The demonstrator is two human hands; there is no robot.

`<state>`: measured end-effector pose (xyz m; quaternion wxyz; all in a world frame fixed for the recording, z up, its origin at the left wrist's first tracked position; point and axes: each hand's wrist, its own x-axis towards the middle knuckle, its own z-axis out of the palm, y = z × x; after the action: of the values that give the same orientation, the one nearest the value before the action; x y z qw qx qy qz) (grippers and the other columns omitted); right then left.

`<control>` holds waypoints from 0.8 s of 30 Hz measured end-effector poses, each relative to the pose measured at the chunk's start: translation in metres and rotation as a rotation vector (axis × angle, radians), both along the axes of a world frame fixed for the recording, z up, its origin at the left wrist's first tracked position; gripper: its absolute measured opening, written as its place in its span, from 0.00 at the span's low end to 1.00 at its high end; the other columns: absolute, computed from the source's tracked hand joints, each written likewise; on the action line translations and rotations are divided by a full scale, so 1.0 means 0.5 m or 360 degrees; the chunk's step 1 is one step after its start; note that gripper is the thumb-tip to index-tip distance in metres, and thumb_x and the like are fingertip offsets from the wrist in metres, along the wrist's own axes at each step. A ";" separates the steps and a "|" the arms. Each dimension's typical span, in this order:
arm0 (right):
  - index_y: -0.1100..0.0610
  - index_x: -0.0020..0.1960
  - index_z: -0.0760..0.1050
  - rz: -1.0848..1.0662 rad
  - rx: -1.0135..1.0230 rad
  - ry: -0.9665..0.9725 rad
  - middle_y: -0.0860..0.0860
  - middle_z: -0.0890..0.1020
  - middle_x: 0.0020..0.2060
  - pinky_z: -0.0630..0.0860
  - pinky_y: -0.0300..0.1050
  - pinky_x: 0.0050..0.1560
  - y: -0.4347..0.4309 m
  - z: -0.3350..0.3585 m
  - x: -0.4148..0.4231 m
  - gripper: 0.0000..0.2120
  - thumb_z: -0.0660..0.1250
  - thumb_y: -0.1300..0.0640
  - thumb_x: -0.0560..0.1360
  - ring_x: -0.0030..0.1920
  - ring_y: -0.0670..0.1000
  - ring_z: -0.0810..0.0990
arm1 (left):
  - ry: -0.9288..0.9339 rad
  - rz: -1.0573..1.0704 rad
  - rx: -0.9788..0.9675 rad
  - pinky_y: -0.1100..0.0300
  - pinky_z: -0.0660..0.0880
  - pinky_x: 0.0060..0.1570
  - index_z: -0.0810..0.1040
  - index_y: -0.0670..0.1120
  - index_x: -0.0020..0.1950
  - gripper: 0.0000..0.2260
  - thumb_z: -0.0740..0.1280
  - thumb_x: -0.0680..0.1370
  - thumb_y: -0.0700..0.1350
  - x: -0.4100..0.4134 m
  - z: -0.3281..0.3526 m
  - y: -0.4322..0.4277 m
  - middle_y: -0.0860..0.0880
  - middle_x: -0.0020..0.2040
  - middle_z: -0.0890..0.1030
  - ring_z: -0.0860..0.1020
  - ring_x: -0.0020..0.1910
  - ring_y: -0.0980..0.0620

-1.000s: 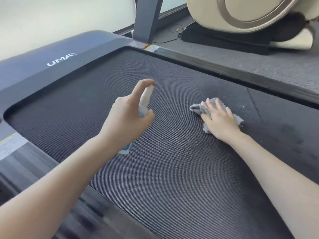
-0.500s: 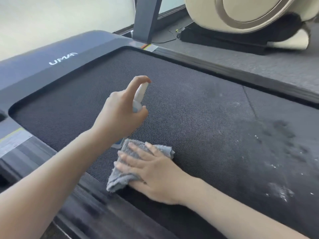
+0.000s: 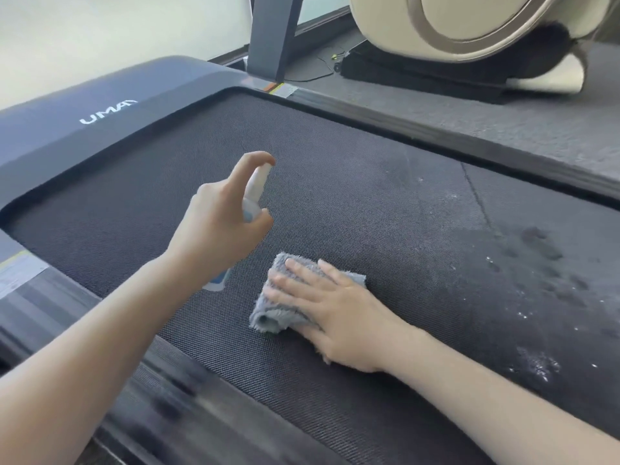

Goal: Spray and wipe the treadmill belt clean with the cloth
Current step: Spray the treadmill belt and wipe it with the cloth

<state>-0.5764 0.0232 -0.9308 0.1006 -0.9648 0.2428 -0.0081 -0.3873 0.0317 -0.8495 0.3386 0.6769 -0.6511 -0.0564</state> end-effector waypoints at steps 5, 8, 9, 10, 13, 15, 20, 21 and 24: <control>0.44 0.76 0.46 -0.0413 0.0047 -0.0069 0.40 0.47 0.76 0.40 0.49 0.76 -0.116 -0.001 -0.056 0.26 0.46 0.42 0.80 0.74 0.39 0.39 | 0.0034 0.0010 0.0020 0.52 0.77 0.42 0.69 0.53 0.66 0.24 0.68 0.73 0.38 0.003 -0.002 0.006 0.55 0.28 0.77 0.78 0.32 0.47; 0.45 0.76 0.45 -0.0772 0.0089 -0.0050 0.41 0.46 0.75 0.39 0.47 0.75 -0.175 0.020 -0.111 0.26 0.48 0.44 0.81 0.71 0.36 0.39 | 0.0023 0.0012 0.0016 0.54 0.75 0.41 0.69 0.53 0.66 0.24 0.68 0.73 0.38 0.006 -0.002 0.008 0.57 0.26 0.75 0.77 0.31 0.51; 0.45 0.76 0.45 -0.0907 0.0116 -0.0035 0.40 0.45 0.75 0.38 0.46 0.74 -0.191 0.025 -0.129 0.25 0.48 0.44 0.82 0.70 0.36 0.40 | 0.0023 0.0018 0.0017 0.54 0.75 0.42 0.69 0.54 0.66 0.24 0.68 0.73 0.38 0.008 -0.002 0.009 0.57 0.27 0.76 0.77 0.31 0.52; 0.45 0.76 0.45 -0.1037 0.0140 -0.0025 0.40 0.44 0.74 0.38 0.45 0.73 -0.205 0.025 -0.144 0.25 0.47 0.43 0.82 0.70 0.37 0.40 | 0.0034 0.0020 0.0023 0.53 0.76 0.43 0.69 0.54 0.66 0.24 0.67 0.73 0.38 0.011 -0.001 0.011 0.56 0.28 0.77 0.78 0.31 0.51; 0.46 0.77 0.46 -0.1214 0.0103 -0.0019 0.46 0.45 0.77 0.39 0.48 0.75 -0.233 0.013 -0.152 0.25 0.48 0.45 0.82 0.75 0.45 0.41 | 0.0050 0.0014 0.0030 0.49 0.78 0.45 0.68 0.56 0.66 0.24 0.67 0.73 0.39 0.017 0.002 0.016 0.51 0.33 0.80 0.79 0.33 0.47; 0.47 0.77 0.47 -0.1205 0.0130 -0.0010 0.45 0.46 0.77 0.38 0.49 0.75 -0.229 0.010 -0.133 0.25 0.49 0.47 0.82 0.76 0.46 0.40 | 0.0024 0.0024 0.0013 0.50 0.77 0.42 0.69 0.55 0.66 0.23 0.67 0.73 0.38 0.021 0.003 0.018 0.52 0.31 0.79 0.78 0.33 0.47; 0.46 0.76 0.52 -0.0442 0.0204 -0.0177 0.39 0.46 0.74 0.36 0.49 0.74 -0.097 0.019 -0.049 0.24 0.52 0.48 0.81 0.73 0.41 0.35 | 0.0007 0.0065 0.0022 0.58 0.71 0.35 0.69 0.56 0.65 0.23 0.68 0.73 0.38 0.032 0.002 0.013 0.54 0.28 0.76 0.76 0.32 0.53; 0.46 0.76 0.53 -0.0188 0.0214 -0.0198 0.39 0.47 0.75 0.35 0.49 0.74 -0.050 0.016 -0.024 0.24 0.52 0.47 0.81 0.74 0.41 0.35 | 0.0013 0.0075 0.0020 0.60 0.70 0.33 0.69 0.56 0.65 0.23 0.68 0.73 0.38 0.033 0.004 0.008 0.54 0.26 0.75 0.75 0.31 0.55; 0.47 0.75 0.56 0.0359 0.0179 -0.0181 0.43 0.53 0.76 0.35 0.50 0.74 0.049 0.002 0.031 0.24 0.53 0.47 0.80 0.76 0.45 0.40 | 0.0009 0.0058 0.0002 0.63 0.67 0.31 0.69 0.55 0.65 0.23 0.68 0.73 0.38 0.034 0.013 -0.012 0.55 0.24 0.75 0.73 0.29 0.59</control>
<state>-0.5609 0.0476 -0.9300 0.1683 -0.9768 0.1267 -0.0377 -0.3702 0.0255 -0.8431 0.3410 0.6887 -0.6377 -0.0525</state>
